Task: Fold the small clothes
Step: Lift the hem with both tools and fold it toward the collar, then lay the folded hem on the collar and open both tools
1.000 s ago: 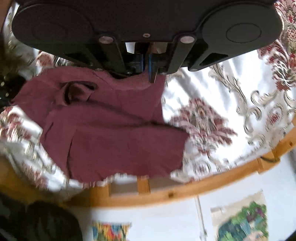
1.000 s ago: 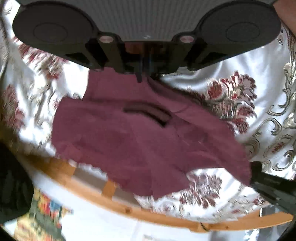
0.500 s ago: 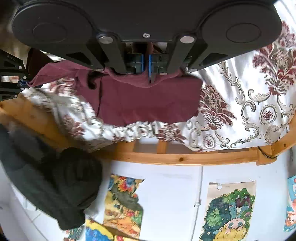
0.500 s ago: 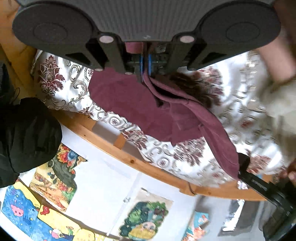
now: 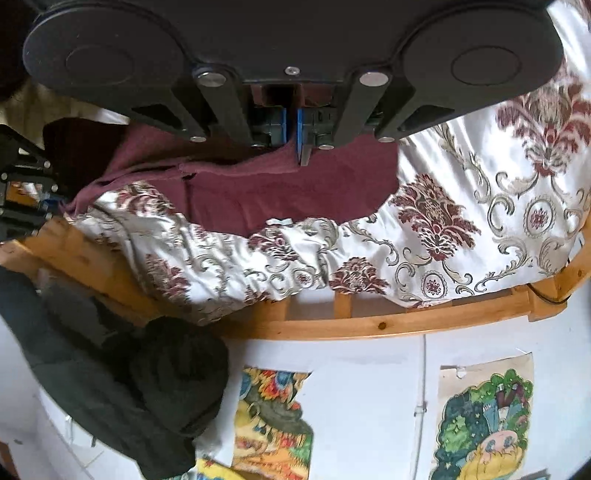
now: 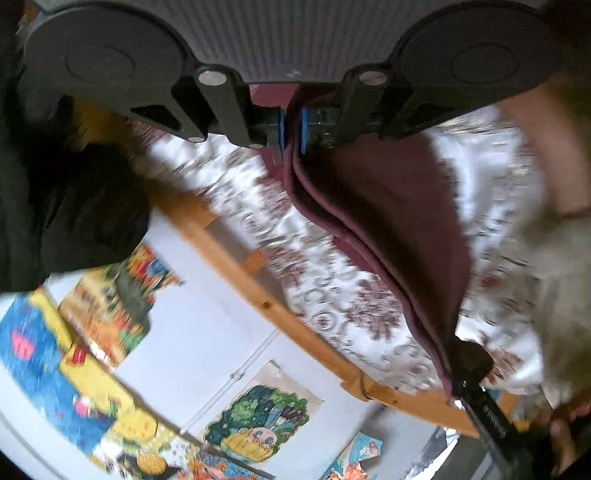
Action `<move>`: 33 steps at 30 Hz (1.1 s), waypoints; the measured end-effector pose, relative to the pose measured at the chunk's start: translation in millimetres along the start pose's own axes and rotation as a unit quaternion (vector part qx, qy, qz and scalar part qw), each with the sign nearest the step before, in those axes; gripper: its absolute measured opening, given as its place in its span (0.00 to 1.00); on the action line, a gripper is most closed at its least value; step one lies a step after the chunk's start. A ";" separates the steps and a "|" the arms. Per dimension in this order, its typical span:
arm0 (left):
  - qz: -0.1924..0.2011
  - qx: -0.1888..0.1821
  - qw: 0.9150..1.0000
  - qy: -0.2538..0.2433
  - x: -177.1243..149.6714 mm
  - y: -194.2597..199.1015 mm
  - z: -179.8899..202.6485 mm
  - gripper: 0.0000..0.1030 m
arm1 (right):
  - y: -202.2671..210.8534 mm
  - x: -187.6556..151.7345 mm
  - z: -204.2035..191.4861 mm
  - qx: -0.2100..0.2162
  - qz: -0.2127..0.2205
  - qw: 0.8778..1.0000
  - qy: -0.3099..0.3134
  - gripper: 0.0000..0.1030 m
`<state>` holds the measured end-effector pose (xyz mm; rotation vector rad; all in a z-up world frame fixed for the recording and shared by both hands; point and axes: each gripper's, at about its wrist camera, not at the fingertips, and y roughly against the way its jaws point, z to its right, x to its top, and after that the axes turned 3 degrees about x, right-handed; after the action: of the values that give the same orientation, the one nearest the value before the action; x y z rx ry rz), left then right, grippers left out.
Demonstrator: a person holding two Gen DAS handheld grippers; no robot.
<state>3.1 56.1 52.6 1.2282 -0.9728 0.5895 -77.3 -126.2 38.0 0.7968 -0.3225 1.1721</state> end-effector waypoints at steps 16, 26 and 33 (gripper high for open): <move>-0.029 0.067 0.997 0.005 47.1 -218.5 -52.2 0.05 | -205.5 -35.4 59.5 -0.053 0.003 0.994 -0.099 0.12; -0.058 0.041 0.996 0.054 12.9 -280.2 -73.3 0.06 | -244.3 -61.3 72.9 0.004 -0.056 0.979 -0.195 0.52; -0.076 0.042 0.992 0.087 10.6 -276.3 -80.4 0.36 | -230.8 -63.7 86.4 0.012 -0.026 0.964 -0.263 0.97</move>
<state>258.5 57.2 -80.2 1.2903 -0.7081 0.6122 122.7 -268.2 -30.4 1.1293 -0.7209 0.9011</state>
